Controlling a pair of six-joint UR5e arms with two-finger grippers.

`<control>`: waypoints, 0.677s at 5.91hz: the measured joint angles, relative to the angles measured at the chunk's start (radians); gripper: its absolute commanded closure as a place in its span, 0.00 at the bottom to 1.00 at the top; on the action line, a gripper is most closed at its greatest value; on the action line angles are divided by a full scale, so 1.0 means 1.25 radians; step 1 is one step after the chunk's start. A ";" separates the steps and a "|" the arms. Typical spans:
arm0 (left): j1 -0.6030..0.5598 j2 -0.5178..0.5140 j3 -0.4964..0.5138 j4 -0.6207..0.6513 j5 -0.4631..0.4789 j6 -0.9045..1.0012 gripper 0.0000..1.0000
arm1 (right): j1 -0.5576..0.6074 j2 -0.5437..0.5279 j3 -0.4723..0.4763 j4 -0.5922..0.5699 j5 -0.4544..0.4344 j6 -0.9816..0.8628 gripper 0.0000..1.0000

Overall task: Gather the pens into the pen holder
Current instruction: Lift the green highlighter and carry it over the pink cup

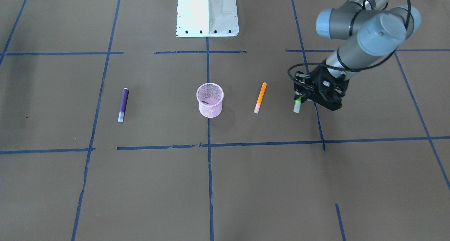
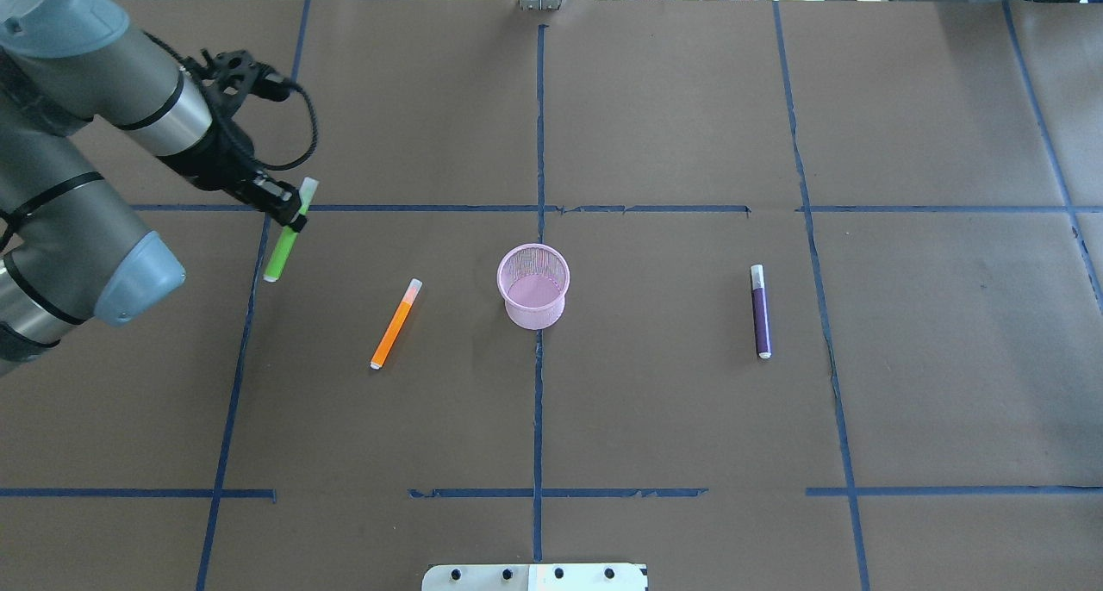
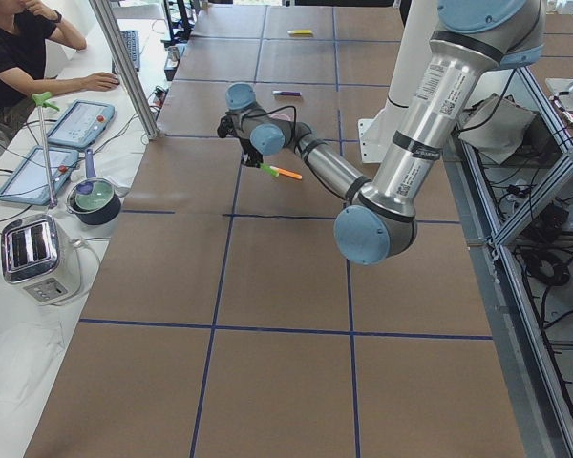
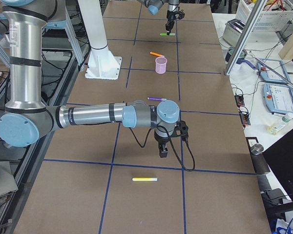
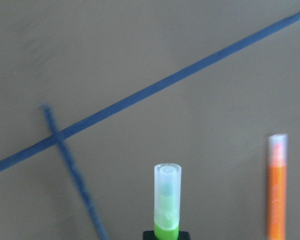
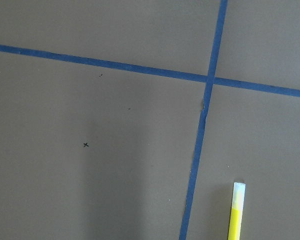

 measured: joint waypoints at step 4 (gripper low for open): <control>0.275 -0.103 -0.015 -0.268 0.584 -0.327 1.00 | 0.000 0.001 0.004 0.015 0.005 0.001 0.00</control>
